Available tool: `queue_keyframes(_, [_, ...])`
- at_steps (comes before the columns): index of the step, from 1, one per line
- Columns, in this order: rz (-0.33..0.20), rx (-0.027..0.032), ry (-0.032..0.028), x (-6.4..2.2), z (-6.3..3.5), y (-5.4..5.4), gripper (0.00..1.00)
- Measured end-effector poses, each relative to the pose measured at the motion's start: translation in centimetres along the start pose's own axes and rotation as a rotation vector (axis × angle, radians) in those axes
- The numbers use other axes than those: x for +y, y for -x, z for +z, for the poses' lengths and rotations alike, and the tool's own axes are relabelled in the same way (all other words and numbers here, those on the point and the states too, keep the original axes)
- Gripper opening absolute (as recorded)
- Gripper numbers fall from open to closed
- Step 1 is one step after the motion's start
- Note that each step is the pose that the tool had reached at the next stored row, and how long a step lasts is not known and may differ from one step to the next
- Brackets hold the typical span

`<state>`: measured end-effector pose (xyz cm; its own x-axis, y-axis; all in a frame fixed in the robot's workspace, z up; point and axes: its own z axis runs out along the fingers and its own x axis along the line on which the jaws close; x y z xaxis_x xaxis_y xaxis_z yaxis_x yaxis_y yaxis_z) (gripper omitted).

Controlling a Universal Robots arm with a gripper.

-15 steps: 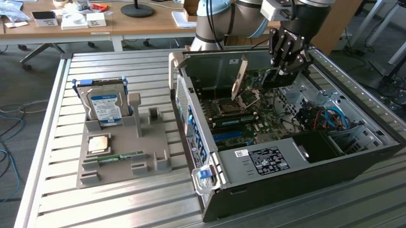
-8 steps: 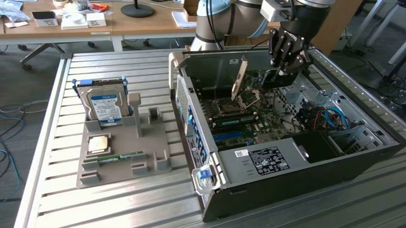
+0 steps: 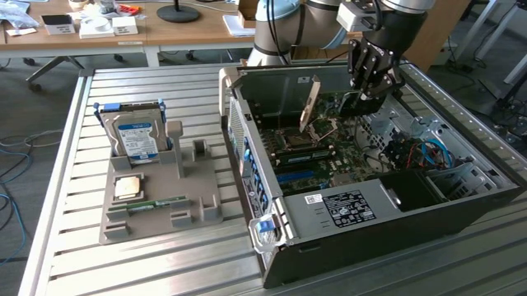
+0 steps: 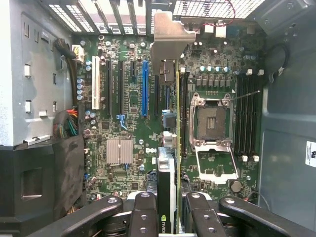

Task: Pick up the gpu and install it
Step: 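Insert the gpu into the slot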

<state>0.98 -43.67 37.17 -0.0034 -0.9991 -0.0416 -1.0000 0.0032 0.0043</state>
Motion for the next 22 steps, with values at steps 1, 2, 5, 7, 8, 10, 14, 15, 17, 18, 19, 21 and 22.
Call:
queue_keyframes(1, [0.000, 0.0000, 0.0000, 0.00, 0.00, 0.00, 0.27])
queue_keyframes(2, [0.000, 0.0000, 0.0000, 0.01, 0.02, 0.00, 0.27])
queue_keyframes(5, [0.000, 0.0000, 0.0000, 0.03, 0.09, 0.00, 0.27])
queue_keyframes(7, [0.000, -0.0001, 0.0000, 0.03, 0.18, 0.00, 0.27])
queue_keyframes(8, [0.000, 0.0001, 0.0000, 0.04, 0.19, -0.01, 0.27])
queue_keyframes(10, [0.000, 0.0003, 0.0001, 0.04, 0.21, -0.01, 0.27])
queue_keyframes(14, [0.000, -0.0001, 0.0000, 0.04, 0.33, -0.01, 0.27])
queue_keyframes(15, [0.000, -0.0001, 0.0000, 0.04, 0.37, -0.01, 0.27])
queue_keyframes(17, [0.000, 0.0000, 0.0000, 0.04, 0.46, -0.02, 0.27])
queue_keyframes(18, [0.000, -0.0001, 0.0000, 0.04, 0.51, -0.02, 0.27])
queue_keyframes(19, [0.000, 0.0000, 0.0000, 0.04, 0.54, -0.02, 0.27])
queue_keyframes(21, [0.000, 0.0003, 0.0001, 0.04, 0.55, -0.03, 0.27])
queue_keyframes(22, [0.000, 0.0003, 0.0001, 0.04, 0.55, -0.03, 0.27])
